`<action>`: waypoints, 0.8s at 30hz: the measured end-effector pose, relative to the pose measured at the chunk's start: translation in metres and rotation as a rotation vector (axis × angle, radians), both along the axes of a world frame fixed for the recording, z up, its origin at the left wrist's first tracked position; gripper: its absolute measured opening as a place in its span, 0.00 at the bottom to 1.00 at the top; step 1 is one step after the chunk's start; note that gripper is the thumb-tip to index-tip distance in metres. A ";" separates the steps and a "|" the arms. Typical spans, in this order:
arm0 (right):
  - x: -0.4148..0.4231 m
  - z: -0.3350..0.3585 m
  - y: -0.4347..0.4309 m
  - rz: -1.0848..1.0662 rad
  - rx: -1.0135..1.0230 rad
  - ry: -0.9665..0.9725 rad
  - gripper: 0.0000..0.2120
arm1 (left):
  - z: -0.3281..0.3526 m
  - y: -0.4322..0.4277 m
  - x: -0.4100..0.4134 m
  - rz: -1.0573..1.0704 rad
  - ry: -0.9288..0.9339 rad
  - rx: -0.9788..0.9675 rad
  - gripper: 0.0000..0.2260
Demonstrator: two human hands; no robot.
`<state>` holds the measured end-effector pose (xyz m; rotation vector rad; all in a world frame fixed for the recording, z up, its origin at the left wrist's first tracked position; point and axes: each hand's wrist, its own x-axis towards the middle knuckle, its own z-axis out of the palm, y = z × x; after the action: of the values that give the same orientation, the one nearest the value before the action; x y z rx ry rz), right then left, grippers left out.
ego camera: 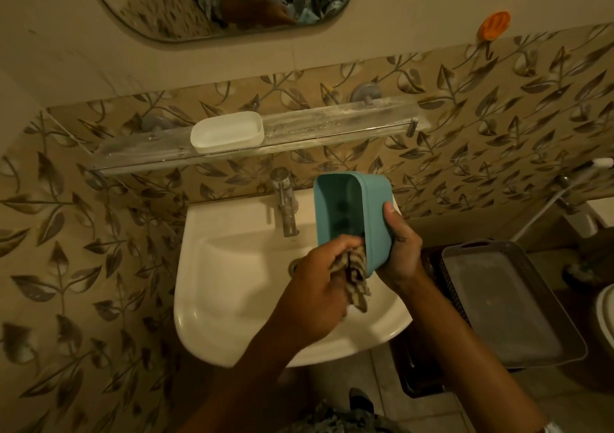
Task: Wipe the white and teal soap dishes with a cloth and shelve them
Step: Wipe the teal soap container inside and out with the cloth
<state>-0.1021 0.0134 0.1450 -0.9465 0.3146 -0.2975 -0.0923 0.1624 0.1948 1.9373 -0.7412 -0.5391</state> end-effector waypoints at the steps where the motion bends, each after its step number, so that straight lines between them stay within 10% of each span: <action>1: -0.001 0.000 -0.002 0.014 -0.002 0.003 0.17 | -0.006 0.001 -0.001 -0.049 -0.140 0.041 0.19; 9: -0.011 -0.010 0.000 0.031 0.088 0.053 0.18 | -0.024 0.006 0.006 -0.161 -0.591 0.374 0.25; 16: -0.011 -0.020 0.003 -0.051 0.095 -0.011 0.19 | 0.002 -0.007 -0.017 0.065 -0.039 0.040 0.14; 24: -0.007 -0.034 0.015 -0.045 0.086 -0.073 0.46 | 0.021 -0.017 0.002 0.413 1.011 -0.400 0.12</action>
<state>-0.1096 0.0287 0.1113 -0.8424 0.2800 -0.3562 -0.0902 0.1457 0.2158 1.1557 0.1929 -0.9058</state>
